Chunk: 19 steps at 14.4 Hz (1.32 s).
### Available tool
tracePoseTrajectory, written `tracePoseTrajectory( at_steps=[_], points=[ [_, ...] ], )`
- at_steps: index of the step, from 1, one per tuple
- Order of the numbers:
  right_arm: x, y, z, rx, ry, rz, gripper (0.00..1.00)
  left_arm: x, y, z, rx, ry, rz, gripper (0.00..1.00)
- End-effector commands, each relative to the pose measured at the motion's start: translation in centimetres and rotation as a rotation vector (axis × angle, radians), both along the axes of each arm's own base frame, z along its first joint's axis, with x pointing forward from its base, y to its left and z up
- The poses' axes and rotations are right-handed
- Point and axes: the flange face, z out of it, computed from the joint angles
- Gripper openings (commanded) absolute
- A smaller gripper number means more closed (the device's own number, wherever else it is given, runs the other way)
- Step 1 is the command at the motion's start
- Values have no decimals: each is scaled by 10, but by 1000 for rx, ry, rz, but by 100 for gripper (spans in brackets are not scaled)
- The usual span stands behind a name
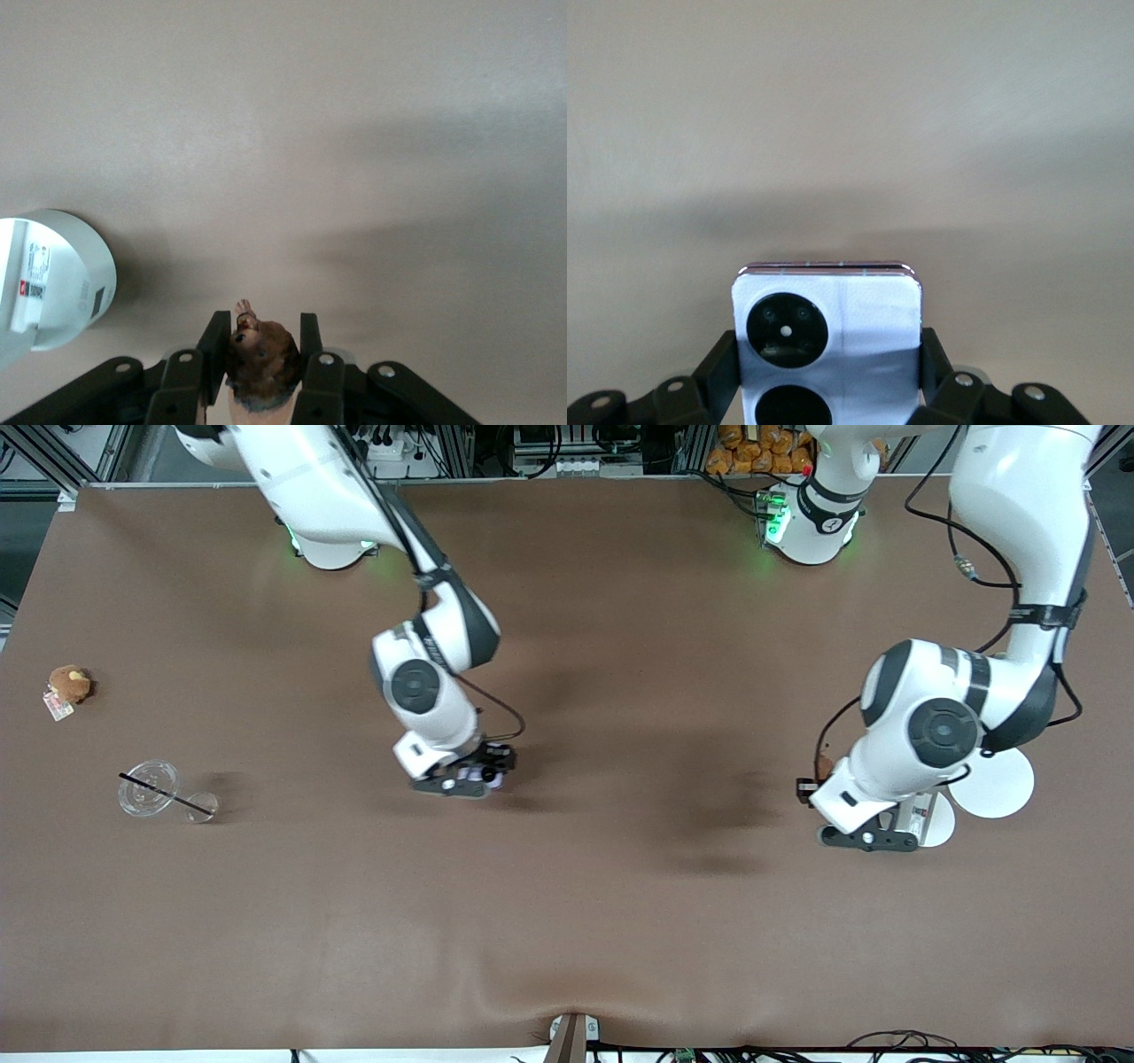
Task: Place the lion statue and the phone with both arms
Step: 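Carry the lion toward the lamp while the right gripper carries the phone toward the cup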
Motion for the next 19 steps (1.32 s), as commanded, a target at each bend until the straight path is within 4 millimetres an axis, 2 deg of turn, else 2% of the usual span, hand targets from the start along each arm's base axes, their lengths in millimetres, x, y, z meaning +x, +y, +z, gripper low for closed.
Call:
tracePoseTrajectory(
  at_steps=[1,2,5,8,10,13,17,19],
  points=[
    [21,-94,67,9,24,72,0,-16,24,-11,-38,-35,-27,0],
    [31,-127,72,23,25,58,0,-17,26,-16,-44,-43,-28,0],
    [47,-159,80,19,-5,86,4,-18,23,-27,-61,-73,-35,0],
    [62,-230,69,15,-4,128,4,-17,35,-47,-86,-112,-47,0],
    [66,-270,63,13,-5,144,4,-18,35,-55,-98,-127,-51,0],
    [73,-311,30,1,8,137,4,-18,35,-63,-105,-129,-62,0],
    [79,-341,-16,-29,-16,163,8,-17,35,-76,-121,-134,-57,0],
    [78,-359,-35,-38,-15,170,8,-18,35,-82,-126,-124,-55,9]
  ],
)
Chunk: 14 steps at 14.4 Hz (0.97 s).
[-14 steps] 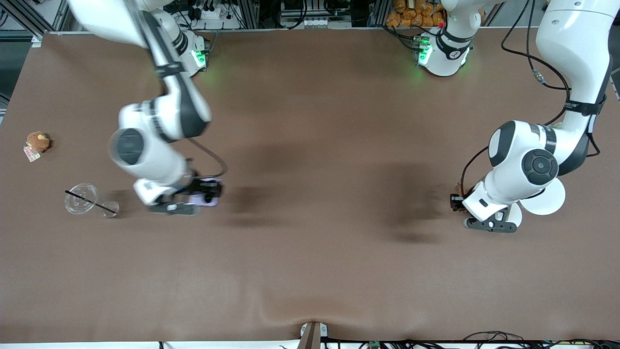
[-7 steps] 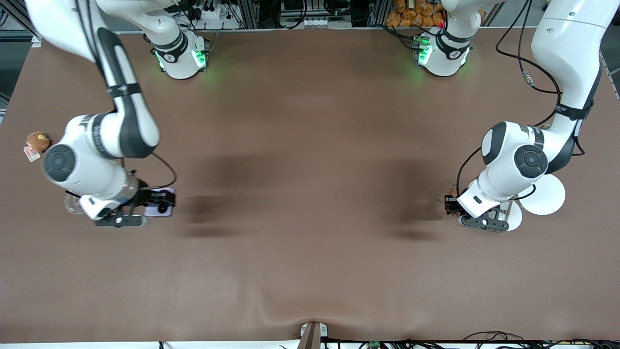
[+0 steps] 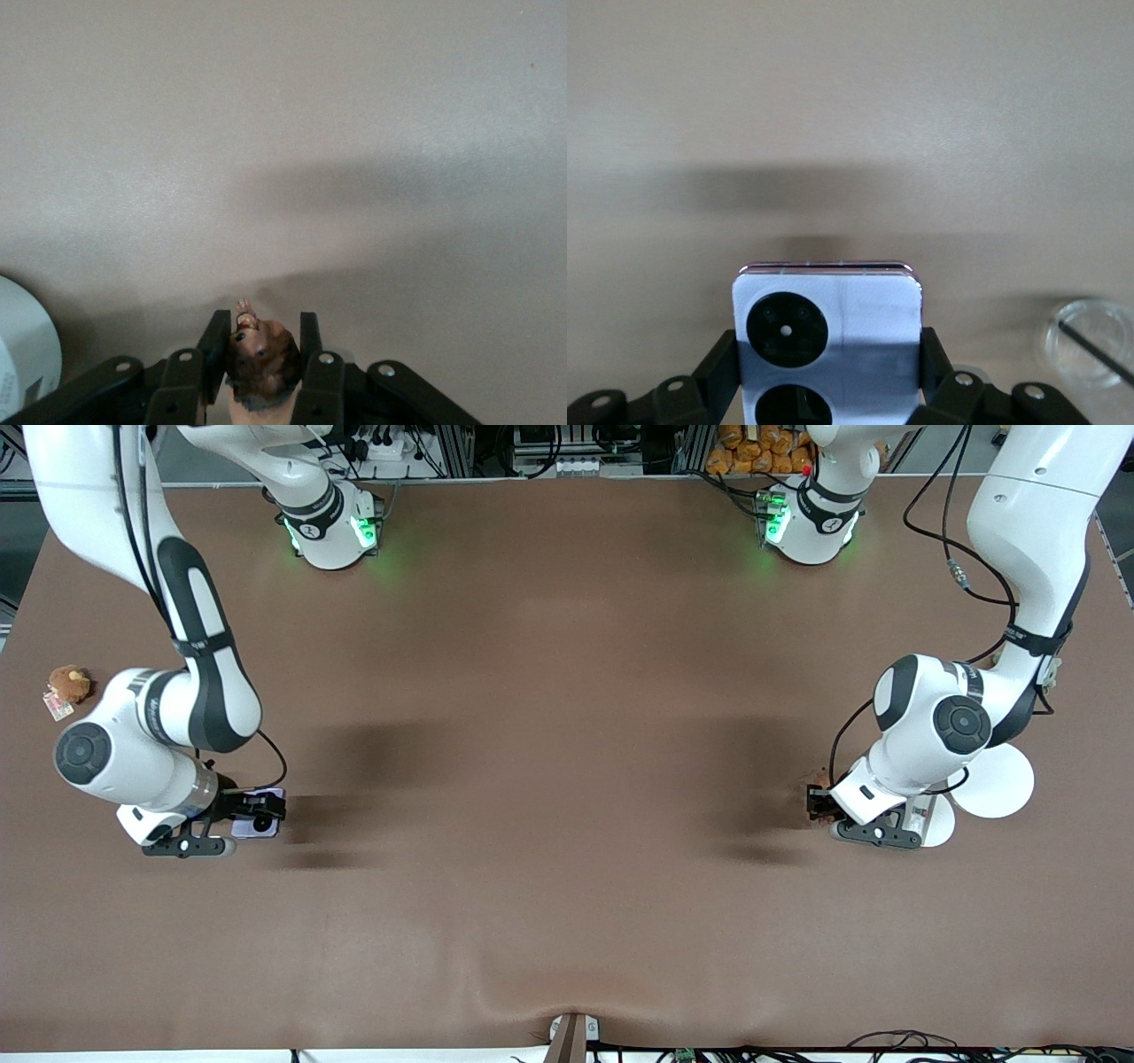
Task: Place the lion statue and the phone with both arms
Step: 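Lower and release the lion and phone, opening both grippers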
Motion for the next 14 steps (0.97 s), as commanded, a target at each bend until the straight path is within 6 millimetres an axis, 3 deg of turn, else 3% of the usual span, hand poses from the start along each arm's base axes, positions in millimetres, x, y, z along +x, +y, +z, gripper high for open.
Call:
tracePoseTrajectory(
  at_steps=[1,2,3,4,5,8,10,11,12,14],
  points=[
    [3,-19,-20,-3,-7,19,8,0,6,-9,-15,-8,-3,13],
    [1,-25,-28,-5,2,10,8,1,10,-13,-21,-13,5,17],
    [1,-29,-34,-8,4,4,8,0,9,-15,-25,-12,5,31],
    [0,-32,-40,-11,4,0,8,1,10,-15,-25,-13,7,77],
    [-1,-31,-47,-11,10,-1,8,1,10,-15,-26,-12,14,100],
    [-2,-32,-60,-18,9,-6,15,2,6,-4,-21,-23,26,100],
    [-2,-32,-67,-21,9,-13,26,4,5,21,3,-26,26,100],
    [-3,-33,-70,-23,8,-13,56,4,6,36,24,-10,25,100],
    [-2,-33,-72,-24,3,-15,95,5,7,53,45,2,22,100],
    [-2,-32,-71,-23,3,-13,100,1,1,90,79,11,12,100]
  ],
)
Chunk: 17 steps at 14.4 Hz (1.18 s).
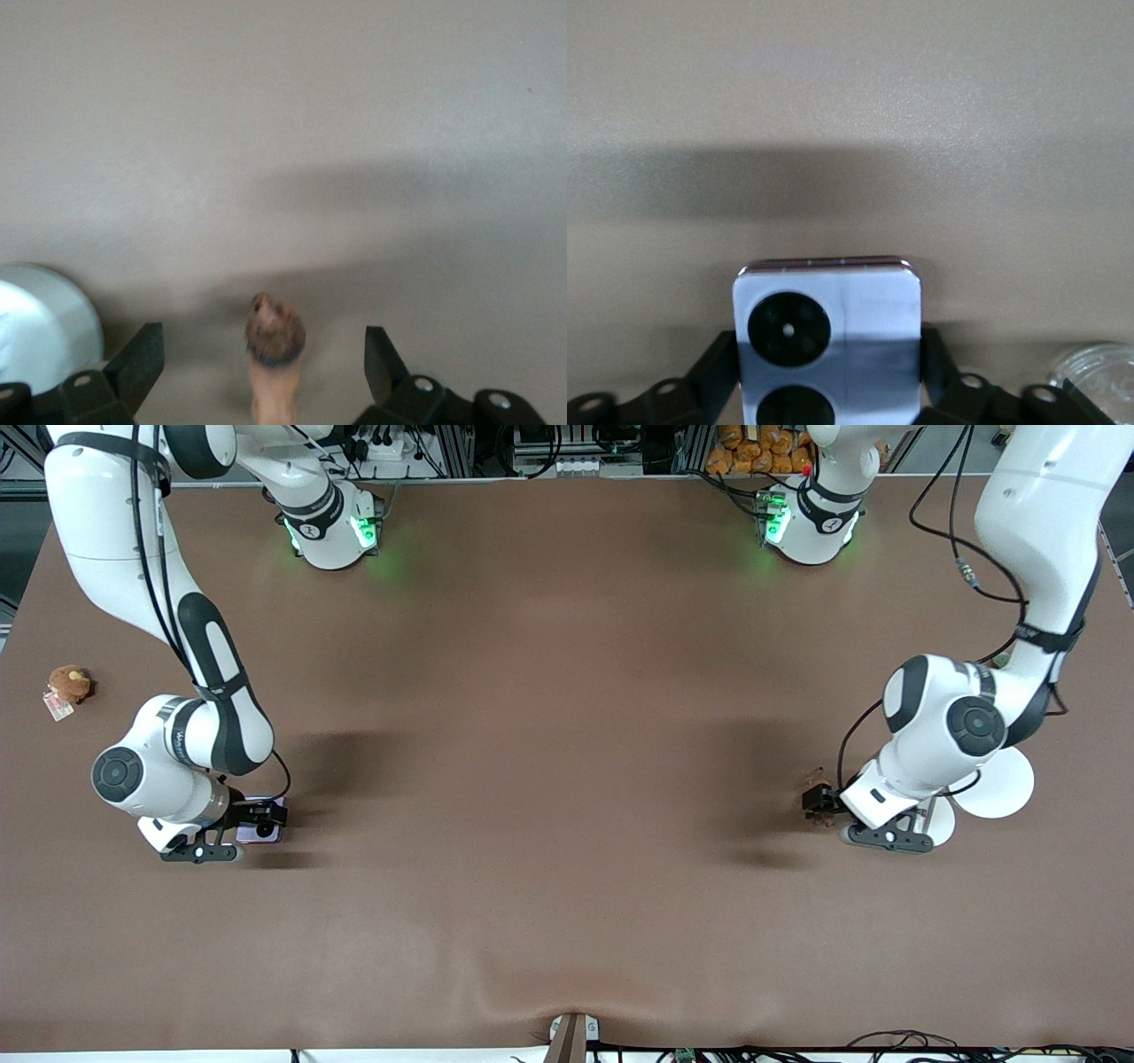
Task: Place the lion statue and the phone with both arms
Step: 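Lower and release the lion and phone, opening both grippers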
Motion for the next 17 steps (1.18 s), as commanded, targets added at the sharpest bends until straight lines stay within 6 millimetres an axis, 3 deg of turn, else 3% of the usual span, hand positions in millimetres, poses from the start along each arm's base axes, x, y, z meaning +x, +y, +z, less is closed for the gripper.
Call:
tracePoseTrajectory(
  at_steps=[1,5,9,11,15,17],
  points=[
    [4,-1,2,9,-11,-1,100,-9,-3,68,62,10,9,100],
    [13,4,22,12,-35,13,100,-10,12,167,137,71,47,100],
    [32,8,76,19,-106,22,100,-10,23,260,43,139,113,100],
    [34,5,112,33,-95,20,100,-18,27,286,45,149,123,100],
    [21,-18,222,56,-54,1,100,-41,41,325,37,134,159,100],
    [11,-19,271,77,5,1,100,-61,36,348,56,127,161,100]
  ],
)
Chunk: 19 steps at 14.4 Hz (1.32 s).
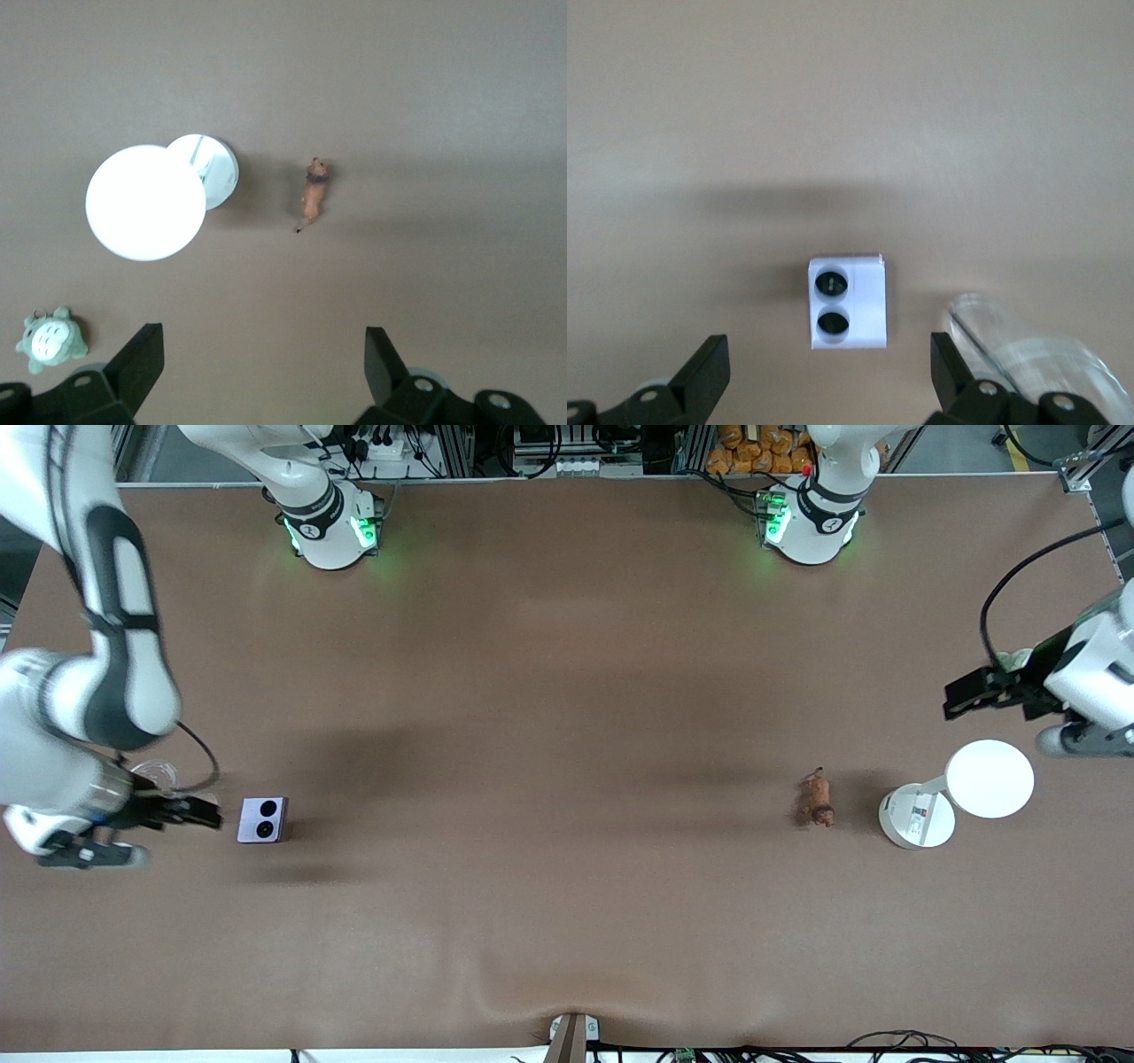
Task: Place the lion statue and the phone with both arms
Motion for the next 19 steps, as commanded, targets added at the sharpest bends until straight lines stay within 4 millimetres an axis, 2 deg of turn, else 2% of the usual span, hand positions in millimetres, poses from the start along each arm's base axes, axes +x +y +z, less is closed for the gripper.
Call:
tracePoseTrajectory(
  at_steps=[1,2,4,5,8,10,12,16,19],
  points=[
    [-15,-3,74,16,33,17,100,-30,-2,30,12,2,8,100],
    [-20,-3,94,18,33,18,100,-40,-11,33,25,7,9,100],
    [-36,-1,132,22,3,24,100,-53,-15,34,40,10,14,100],
    [-41,4,139,33,15,23,100,-59,-16,37,41,9,11,100],
    [-66,17,181,-1,17,11,100,-80,0,47,38,-2,30,100],
    [-86,31,206,-49,38,13,100,-85,0,49,27,14,28,100],
    [-106,34,232,-45,35,17,100,-85,2,50,-28,18,45,100],
    [-123,36,258,-41,65,13,100,-81,2,47,-24,23,57,100],
    [-125,54,260,-39,79,-60,100,-73,2,47,-25,19,57,100]
  ],
)
